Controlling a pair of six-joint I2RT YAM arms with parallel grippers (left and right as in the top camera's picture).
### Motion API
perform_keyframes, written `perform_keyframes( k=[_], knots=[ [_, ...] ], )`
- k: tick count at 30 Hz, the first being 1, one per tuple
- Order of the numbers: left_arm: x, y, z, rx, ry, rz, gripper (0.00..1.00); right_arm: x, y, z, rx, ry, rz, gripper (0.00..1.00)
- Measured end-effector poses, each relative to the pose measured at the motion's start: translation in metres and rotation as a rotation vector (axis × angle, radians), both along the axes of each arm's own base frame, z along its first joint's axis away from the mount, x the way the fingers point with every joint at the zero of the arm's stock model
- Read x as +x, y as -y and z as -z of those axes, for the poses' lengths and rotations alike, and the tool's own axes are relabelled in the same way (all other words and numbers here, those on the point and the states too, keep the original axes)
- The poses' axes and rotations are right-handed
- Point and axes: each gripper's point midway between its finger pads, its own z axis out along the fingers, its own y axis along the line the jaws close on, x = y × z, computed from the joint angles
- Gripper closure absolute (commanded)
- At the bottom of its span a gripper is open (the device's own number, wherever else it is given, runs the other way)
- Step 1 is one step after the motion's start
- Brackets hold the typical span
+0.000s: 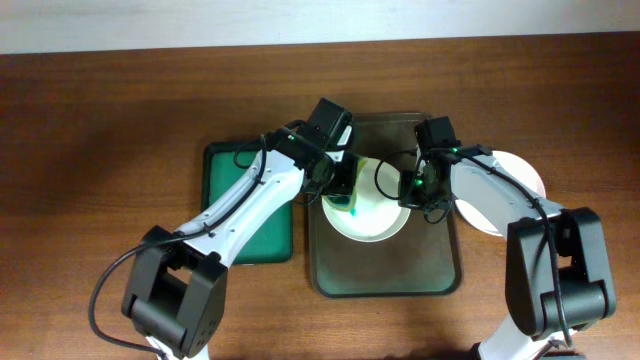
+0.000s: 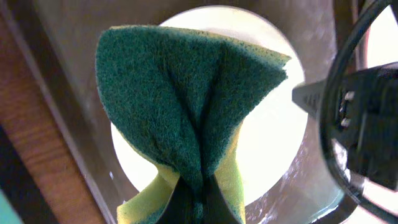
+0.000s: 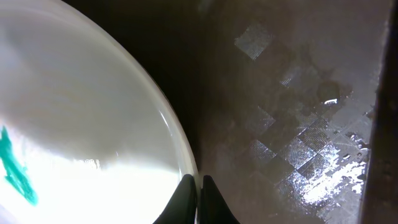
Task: Clean dirty plates on tray and stack at the side
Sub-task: 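Bring the sponge onto the last plate and scrub it with the left gripper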
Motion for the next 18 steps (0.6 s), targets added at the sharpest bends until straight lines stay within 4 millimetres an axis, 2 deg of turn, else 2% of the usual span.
perform_keyframes(
  k=[6, 8, 11, 12, 18],
  knots=[
    [0.004, 0.009, 0.001, -0.019, 0.012, -0.026, 1.0, -0.004, 0.001, 0.0, 0.0, -0.018, 0.022, 0.96],
    [0.002, 0.012, 0.016, 0.001, -0.014, -0.021, 1.0, -0.004, 0.001, 0.0, 0.0, -0.019, 0.023, 0.96],
    [-0.002, 0.008, 0.057, 0.064, -0.085, -0.025, 1.0, -0.004, 0.001, 0.0, 0.0, -0.02, 0.023, 0.96],
    [-0.002, 0.007, 0.065, 0.08, -0.095, -0.027, 1.0, -0.004, 0.001, 0.0, 0.0, -0.02, 0.023, 0.96],
    [-0.005, 0.008, 0.082, 0.119, -0.112, -0.02, 1.0, -0.004, 0.001, 0.0, 0.0, -0.02, 0.022, 0.96]
  ],
)
